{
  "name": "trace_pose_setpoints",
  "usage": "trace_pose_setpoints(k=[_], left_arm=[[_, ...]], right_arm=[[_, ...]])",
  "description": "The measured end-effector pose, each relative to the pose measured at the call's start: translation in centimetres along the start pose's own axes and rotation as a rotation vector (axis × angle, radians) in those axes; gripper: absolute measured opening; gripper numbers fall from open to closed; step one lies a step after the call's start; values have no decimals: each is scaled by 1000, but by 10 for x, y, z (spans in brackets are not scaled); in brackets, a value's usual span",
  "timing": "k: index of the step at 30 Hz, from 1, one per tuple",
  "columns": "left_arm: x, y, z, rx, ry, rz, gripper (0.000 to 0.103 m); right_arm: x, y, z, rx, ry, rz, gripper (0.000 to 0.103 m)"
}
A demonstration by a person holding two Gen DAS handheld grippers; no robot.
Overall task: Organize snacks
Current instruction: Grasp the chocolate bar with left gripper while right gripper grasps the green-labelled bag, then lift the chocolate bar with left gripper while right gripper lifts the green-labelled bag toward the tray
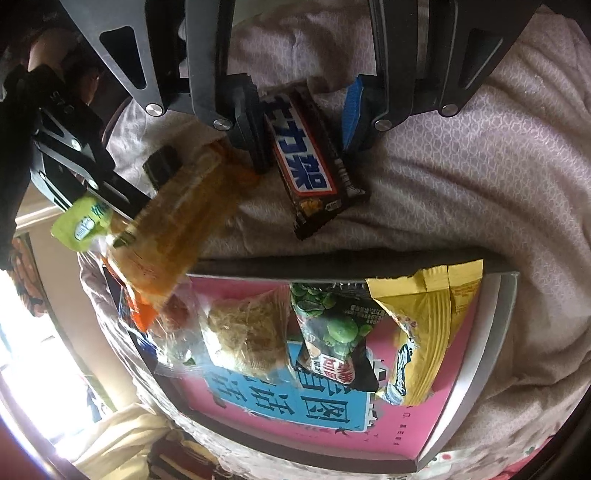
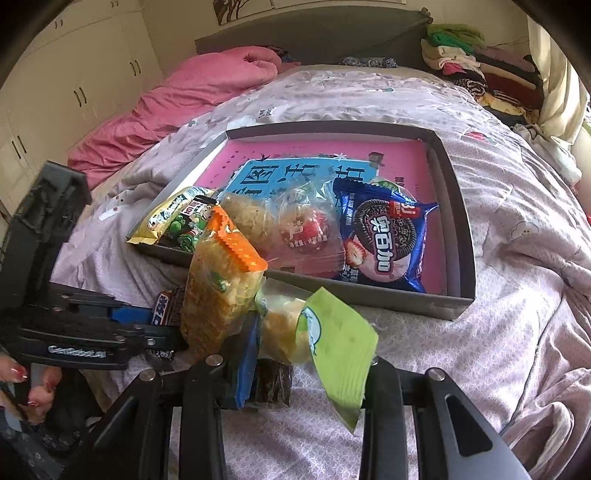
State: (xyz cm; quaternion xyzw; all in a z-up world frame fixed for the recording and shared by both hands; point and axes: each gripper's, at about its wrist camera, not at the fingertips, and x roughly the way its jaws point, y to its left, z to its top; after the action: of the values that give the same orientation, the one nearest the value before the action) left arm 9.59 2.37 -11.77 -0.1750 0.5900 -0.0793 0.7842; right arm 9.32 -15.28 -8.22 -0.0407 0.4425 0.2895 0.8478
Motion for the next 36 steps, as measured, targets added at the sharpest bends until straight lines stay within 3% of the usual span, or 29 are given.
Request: trace_pose_setpoints(k=[13,36], left_arm=[[-45,0,-7,8,-88,-58,31],[-100,-7,3,70,-244,-19,30]], right_arm=[[-22,-7,1,50,-52,6,35],[-59,-8,20,65,-171,-11,35]])
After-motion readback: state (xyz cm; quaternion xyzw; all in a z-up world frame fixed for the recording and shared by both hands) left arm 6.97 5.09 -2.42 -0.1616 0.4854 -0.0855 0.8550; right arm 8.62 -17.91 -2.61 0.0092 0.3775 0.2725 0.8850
